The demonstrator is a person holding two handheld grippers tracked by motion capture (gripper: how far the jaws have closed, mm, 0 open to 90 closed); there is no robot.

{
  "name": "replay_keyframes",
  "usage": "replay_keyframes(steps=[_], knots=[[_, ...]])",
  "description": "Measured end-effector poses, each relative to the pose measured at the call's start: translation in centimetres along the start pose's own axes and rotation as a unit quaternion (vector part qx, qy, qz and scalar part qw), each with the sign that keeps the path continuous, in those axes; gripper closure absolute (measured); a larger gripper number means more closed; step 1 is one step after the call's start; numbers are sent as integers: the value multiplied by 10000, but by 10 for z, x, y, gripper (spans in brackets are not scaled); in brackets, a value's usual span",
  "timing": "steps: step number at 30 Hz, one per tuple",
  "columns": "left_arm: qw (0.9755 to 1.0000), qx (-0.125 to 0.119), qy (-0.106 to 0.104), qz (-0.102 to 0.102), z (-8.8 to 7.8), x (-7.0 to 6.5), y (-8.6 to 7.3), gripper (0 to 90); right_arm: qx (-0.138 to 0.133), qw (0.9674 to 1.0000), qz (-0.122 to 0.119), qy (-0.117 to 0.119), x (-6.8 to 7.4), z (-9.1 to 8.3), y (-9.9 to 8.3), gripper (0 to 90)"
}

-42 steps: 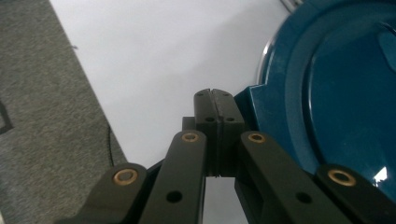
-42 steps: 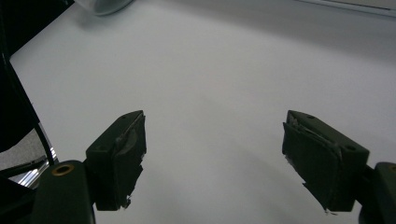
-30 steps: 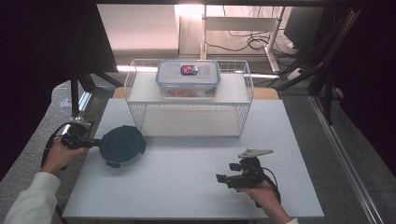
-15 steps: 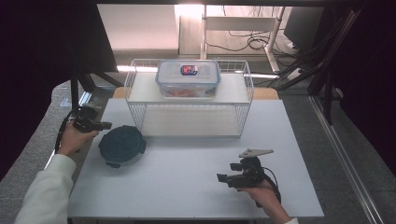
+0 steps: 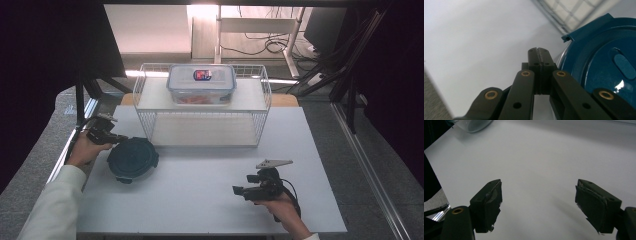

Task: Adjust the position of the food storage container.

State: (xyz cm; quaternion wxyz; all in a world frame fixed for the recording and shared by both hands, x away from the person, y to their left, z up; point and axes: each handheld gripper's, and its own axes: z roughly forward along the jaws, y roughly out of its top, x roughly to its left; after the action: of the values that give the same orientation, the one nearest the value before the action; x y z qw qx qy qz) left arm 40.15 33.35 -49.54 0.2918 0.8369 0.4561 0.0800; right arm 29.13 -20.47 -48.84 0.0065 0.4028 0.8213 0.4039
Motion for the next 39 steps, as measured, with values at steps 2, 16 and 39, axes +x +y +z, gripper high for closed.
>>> replay_keyframes(steps=[2,16,39], knots=[[10000,25,-13,49,1,-8,0,900,8,10000,-14,3,1,0,0,214],[9992,33,-73,381,-2,-66,-15,900,46,10000,-67,44,7,2,0,214],[9938,-467,517,-863,-47,-80,-69,900,26,10000,-74,51,12,0,1,214]])
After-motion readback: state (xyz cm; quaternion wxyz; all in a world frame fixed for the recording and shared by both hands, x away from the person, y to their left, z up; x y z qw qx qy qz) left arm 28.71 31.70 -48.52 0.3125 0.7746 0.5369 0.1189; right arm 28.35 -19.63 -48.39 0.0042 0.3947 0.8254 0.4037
